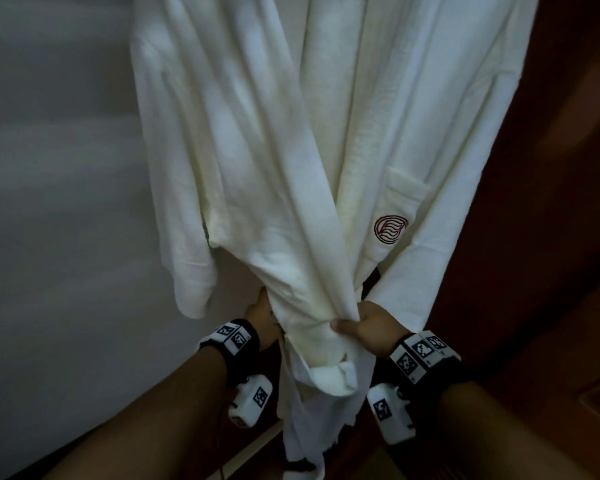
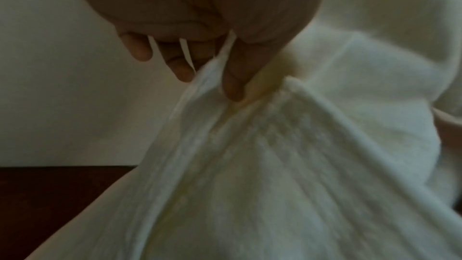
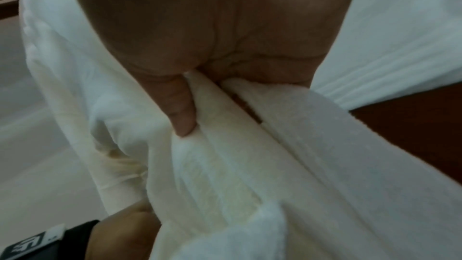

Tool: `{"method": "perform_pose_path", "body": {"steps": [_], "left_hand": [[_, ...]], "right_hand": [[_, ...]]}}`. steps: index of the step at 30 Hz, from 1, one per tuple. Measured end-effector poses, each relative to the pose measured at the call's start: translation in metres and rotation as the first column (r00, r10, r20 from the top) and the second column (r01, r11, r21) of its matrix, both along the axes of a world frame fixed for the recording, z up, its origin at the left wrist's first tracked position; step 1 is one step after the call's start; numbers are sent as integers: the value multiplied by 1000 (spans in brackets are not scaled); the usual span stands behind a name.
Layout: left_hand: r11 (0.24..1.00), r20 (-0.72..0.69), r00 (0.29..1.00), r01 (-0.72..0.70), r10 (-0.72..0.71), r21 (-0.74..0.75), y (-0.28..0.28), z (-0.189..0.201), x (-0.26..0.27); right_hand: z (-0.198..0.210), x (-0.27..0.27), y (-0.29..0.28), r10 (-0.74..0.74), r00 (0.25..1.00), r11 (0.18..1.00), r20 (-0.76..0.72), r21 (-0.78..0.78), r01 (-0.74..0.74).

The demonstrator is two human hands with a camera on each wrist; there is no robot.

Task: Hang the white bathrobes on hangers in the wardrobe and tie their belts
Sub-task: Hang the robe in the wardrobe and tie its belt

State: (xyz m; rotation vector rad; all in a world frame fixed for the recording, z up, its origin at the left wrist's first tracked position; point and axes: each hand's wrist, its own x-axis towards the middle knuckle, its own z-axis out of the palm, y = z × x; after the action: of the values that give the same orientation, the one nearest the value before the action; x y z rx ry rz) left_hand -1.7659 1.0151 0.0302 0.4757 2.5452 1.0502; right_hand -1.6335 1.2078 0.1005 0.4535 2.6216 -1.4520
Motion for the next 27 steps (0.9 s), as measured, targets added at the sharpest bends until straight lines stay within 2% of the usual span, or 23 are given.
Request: {"method": "perform_pose_path", "body": {"steps": [2,3,5,8,12,14,17,19,22,25,27], "left_hand": [[996,43,996,72,-74,50,-4,-1,2],[991,47,991,124,-126,44,-10,0,3],[991,28,990,137,-137,-5,-29,-5,1],[988,-51,994,93,-100,-126,-65,-5,-11],[978,-195,981,-63,23,-201,-107,27,-30],[972,-263,965,-84,23,-220,-122,43,-35],[972,-382,924,-96,7,-216,-139,54,-41],[964,-444,896,-98,-22,-246,-153,54,-44],[916,-472,881,-161,-35,-367,-175,50,-47],[874,-403,911,-265,89,-407,-196,54,-45],[868,-341,923,-309,176,-388,-204,59,-44]], "right_hand": [[1,3,2,-20,1000,999,-2,41,20],[2,4,5,-34,999,995,-12,97,35],[7,5,12,-70,997,975,-31,209,75],[15,4,28,-66,998,932,-21,355,69],[31,-6,43,18,997,843,71,535,-54],[35,-14,45,22,997,804,74,591,-62],[31,-26,41,103,984,755,146,632,-173],[31,-28,41,145,964,755,225,605,-255],[32,-31,58,84,979,801,185,572,-177],[32,-35,82,-10,994,773,105,631,-58],[32,-37,89,-36,993,761,109,647,-43]]}}
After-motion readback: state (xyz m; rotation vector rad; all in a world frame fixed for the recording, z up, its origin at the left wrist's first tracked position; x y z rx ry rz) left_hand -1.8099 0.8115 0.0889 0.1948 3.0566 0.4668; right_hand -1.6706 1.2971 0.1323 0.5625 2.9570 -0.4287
